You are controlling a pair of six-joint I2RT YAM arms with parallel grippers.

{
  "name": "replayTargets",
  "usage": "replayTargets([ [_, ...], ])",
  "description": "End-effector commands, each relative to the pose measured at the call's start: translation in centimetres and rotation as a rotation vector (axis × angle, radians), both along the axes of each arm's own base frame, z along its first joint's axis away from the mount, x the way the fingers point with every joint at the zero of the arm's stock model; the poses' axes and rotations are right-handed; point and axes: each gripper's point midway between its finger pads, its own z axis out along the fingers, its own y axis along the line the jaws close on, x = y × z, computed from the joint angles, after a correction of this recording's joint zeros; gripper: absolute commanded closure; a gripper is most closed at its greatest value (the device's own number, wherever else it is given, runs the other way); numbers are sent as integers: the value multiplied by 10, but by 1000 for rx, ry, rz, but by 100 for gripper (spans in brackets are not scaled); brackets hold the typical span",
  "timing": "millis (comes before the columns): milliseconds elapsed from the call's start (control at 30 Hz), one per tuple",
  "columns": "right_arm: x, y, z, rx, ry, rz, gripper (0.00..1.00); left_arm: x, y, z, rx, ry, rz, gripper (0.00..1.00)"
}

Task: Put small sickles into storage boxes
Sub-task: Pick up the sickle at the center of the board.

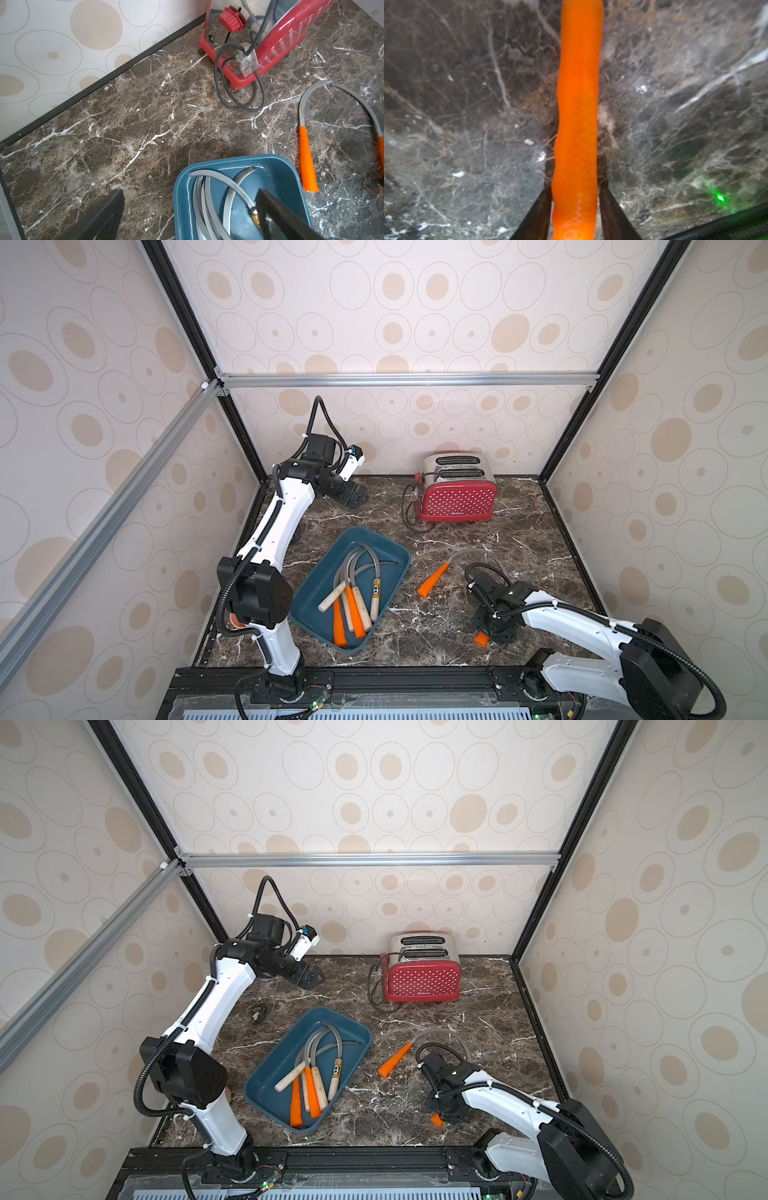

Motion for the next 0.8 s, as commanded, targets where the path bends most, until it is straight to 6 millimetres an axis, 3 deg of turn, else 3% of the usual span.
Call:
replayTargets([
  [0, -7, -10, -16, -41, 34, -17, 62, 0, -2, 1, -11, 1, -7, 1],
  [333, -5, -8, -20, -46, 42, 5, 80, -2, -3, -1, -10, 6, -8, 1],
  [500, -1, -5, -19, -23, 19, 6, 84, -2, -2, 0, -5, 3, -9, 1],
  [767, 14, 8, 0, 70, -101, -2, 86, 0, -3, -1, -7, 4, -8, 1],
])
